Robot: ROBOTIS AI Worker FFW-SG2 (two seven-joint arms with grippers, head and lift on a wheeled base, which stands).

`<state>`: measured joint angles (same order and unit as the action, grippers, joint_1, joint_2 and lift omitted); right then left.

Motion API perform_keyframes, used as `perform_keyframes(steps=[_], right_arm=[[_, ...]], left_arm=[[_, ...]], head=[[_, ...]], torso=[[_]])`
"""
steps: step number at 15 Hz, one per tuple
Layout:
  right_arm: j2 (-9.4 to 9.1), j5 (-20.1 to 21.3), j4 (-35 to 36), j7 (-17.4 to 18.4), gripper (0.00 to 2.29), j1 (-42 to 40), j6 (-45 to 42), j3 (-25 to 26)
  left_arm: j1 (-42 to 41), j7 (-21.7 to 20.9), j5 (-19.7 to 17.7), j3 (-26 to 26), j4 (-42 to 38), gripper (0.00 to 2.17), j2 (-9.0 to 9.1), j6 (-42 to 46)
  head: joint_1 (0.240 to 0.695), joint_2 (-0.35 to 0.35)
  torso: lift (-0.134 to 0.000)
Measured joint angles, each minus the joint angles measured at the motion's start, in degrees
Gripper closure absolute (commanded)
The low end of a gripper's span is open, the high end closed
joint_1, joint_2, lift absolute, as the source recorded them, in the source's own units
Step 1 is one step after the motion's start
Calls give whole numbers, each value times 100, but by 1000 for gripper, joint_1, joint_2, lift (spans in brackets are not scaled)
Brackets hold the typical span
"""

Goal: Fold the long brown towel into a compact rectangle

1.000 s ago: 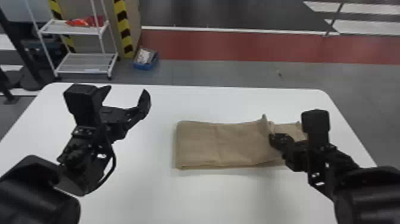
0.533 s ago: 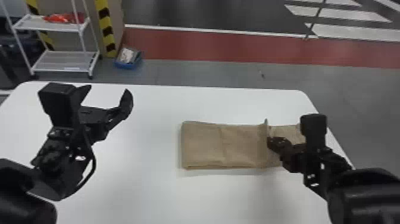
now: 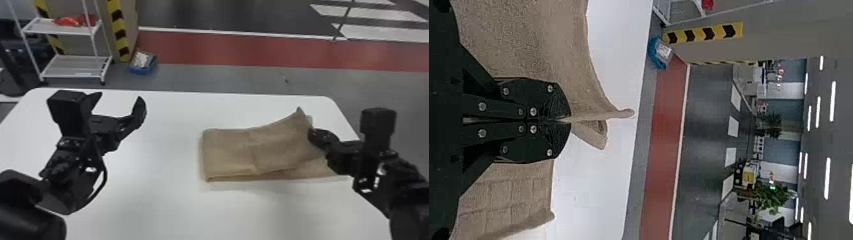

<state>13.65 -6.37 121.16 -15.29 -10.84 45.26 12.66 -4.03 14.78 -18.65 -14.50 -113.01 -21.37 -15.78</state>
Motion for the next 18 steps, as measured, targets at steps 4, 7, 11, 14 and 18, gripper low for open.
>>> perform_keyframes(steps=[4, 7, 11, 14, 18], right_arm=[[89, 120, -842, -53, 1534, 240, -36, -17], [68, 210, -1137, -76, 1534, 355, -129, -158], [63, -37, -415, -71, 1534, 89, -153, 276], [132, -325, -394, -71, 1534, 39, -138, 676], [172, -39, -1181, -89, 1534, 323, -181, 301]], left_arm=[[-18, -20, -6, -2, 13, 110, -1, 0], [-77, -27, 2, 13, -14, 110, 2, 0], [-118, -27, 10, 34, -20, 110, 2, 0], [-124, -26, 11, 39, -27, 110, -4, 0], [-135, -26, 15, 19, -31, 110, 1, -15]], head=[[695, -172], [695, -166], [695, -174], [695, -212], [695, -210]], torso=[[-124], [-124], [-124], [-124], [-124]])
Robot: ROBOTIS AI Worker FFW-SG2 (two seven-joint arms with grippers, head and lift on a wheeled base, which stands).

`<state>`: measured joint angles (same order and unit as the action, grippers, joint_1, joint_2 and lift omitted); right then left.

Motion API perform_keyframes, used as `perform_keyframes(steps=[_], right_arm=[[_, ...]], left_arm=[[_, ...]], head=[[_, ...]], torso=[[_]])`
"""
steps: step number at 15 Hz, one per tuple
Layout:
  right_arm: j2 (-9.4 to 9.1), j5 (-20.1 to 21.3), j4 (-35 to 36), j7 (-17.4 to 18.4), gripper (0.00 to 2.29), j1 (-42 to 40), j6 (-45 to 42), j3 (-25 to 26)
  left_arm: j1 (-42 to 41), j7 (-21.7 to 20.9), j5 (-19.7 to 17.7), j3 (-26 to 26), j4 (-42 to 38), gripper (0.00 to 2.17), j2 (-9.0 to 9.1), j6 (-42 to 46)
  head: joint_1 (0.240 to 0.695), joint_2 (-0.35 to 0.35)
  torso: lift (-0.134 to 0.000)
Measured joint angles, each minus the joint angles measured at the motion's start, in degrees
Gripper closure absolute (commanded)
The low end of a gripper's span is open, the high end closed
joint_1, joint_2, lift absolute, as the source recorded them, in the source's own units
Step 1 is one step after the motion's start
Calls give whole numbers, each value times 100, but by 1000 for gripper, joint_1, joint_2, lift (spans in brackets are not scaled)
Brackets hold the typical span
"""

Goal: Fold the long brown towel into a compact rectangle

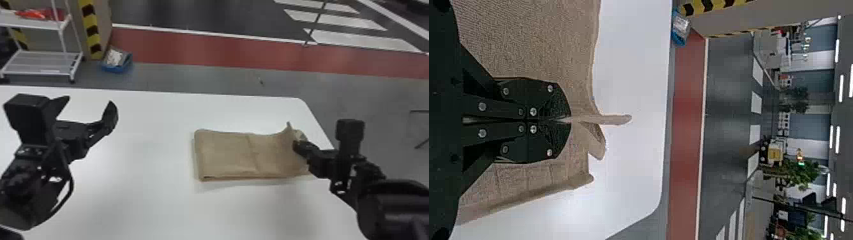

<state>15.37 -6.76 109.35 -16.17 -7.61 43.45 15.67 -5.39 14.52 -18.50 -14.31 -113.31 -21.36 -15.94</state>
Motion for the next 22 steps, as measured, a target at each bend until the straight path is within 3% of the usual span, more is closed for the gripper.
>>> perform_keyframes(steps=[3, 8, 12, 17, 22], right_arm=[[-21, 27, -18, -54, 1534, 29, -73, -116], [51, -393, 501, -72, 1534, -200, -96, 534], [106, -369, 150, -125, 1534, -227, -242, 644], [58, -121, -474, -140, 1534, -8, -513, 234], [68, -428, 205, -149, 1534, -185, -480, 604]], left_arm=[[-39, 7, 5, 18, -10, 110, -1, -19], [-53, -1, 5, 40, -13, 110, -8, -28], [-46, -2, 5, 66, -7, 110, -8, -50], [-70, -2, 13, 80, -6, 110, -8, -55], [-109, -11, 46, 137, 14, 110, -9, -62]], head=[[695, -192], [695, -223], [695, -246], [695, -226], [695, -222]], torso=[[-124], [-124], [-124], [-124], [-124]])
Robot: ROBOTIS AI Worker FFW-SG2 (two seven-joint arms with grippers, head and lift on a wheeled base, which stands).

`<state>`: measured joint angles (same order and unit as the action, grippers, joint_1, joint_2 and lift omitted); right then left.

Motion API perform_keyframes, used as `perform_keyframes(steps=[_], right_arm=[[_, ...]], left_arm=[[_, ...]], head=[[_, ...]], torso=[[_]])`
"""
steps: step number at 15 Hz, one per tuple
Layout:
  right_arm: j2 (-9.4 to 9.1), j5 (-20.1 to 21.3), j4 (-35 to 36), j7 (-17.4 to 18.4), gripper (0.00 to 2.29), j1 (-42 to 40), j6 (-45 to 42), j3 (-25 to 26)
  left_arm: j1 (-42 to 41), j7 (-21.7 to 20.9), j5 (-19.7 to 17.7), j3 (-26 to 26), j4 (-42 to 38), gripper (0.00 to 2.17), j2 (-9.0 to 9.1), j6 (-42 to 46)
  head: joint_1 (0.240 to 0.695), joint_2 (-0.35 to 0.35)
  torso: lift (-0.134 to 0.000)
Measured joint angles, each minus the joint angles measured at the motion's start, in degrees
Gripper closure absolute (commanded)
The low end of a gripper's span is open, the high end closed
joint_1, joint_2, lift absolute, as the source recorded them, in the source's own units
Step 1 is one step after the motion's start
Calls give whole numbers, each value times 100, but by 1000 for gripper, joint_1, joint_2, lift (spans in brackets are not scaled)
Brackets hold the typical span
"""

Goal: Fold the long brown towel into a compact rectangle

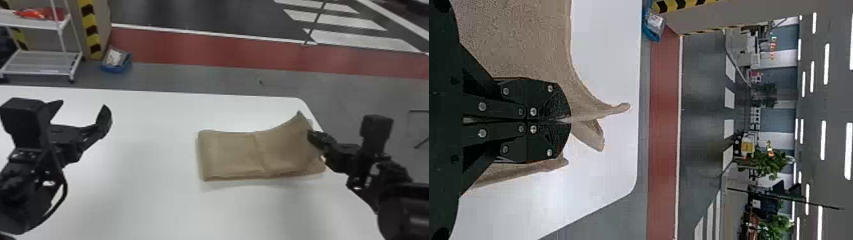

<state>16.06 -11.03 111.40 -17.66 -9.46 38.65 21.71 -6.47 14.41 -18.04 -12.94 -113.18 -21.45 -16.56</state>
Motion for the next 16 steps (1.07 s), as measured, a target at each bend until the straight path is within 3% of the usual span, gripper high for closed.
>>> perform_keyframes(steps=[5, 7, 8, 9, 10, 16], right_arm=[[134, -67, -151, -137, 1534, -9, 82, 252], [126, 108, -305, -144, 1382, -10, 58, 160], [105, 226, -398, -138, 1008, -9, 47, 96], [72, 324, -493, -120, 262, -6, 35, 58], [32, 376, -558, -83, -2, -6, 4, 53], [-133, 319, -156, 223, 63, -321, -589, 499]], left_arm=[[40, 0, -6, 9, 6, 110, -15, -60], [36, 0, 1, -15, 6, 110, -7, -60], [32, 0, 13, -31, 3, 110, 1, -54], [30, 0, 21, -36, 0, 107, 4, -50], [27, 0, 24, -32, -1, 107, 2, -48], [31, 6, 21, -22, 32, 103, -9, -45]], head=[[695, -252], [695, -256], [695, -259], [695, -260], [695, -262], [695, -295]], torso=[[-124], [-124], [-124], [-124], [-124], [-124]])
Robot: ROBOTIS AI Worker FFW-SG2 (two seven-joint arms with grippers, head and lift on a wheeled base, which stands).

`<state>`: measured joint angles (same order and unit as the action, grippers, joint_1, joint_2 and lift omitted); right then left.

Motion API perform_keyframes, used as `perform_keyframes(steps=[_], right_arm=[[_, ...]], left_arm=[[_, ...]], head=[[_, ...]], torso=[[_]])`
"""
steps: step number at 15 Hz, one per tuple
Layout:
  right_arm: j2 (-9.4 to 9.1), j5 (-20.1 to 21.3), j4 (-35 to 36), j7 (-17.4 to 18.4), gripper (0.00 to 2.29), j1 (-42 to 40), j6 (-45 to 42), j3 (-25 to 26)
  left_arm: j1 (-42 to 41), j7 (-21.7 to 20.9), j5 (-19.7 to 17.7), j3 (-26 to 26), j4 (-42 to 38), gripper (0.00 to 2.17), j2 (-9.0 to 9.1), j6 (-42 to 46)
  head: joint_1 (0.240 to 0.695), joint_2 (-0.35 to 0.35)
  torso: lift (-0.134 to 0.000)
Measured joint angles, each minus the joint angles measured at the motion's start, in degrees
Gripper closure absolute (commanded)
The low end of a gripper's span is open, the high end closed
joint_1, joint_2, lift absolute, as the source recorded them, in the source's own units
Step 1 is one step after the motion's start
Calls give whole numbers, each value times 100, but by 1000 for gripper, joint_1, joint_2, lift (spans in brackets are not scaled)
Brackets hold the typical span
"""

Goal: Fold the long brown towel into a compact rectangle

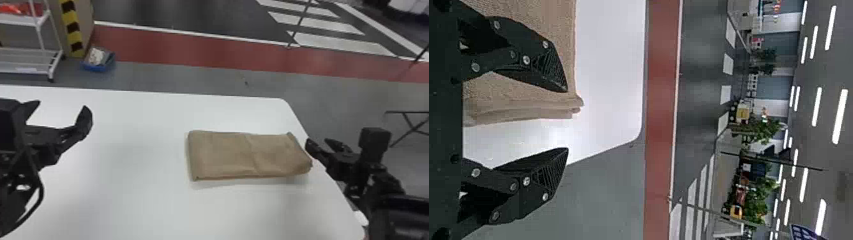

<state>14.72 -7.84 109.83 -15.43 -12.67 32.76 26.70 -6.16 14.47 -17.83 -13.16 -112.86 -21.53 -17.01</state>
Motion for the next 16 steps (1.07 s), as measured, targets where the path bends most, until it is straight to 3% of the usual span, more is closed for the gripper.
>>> perform_keyframes(steps=[7, 11, 16], right_arm=[[-141, -30, -12, -3, 80, -318, -545, 201], [-412, -287, 42, -12, 83, -753, -1400, 438], [-850, -632, 64, -31, 87, -1316, -2350, 732]], left_arm=[[-54, 26, -72, -214, -85, 107, 71, 27], [-114, 66, -198, -728, -70, 117, 304, 16], [-237, 87, -470, -1334, 159, 292, 580, -156]], head=[[695, -338], [695, -350], [695, -350]], torso=[[-124], [-124], [-124]])
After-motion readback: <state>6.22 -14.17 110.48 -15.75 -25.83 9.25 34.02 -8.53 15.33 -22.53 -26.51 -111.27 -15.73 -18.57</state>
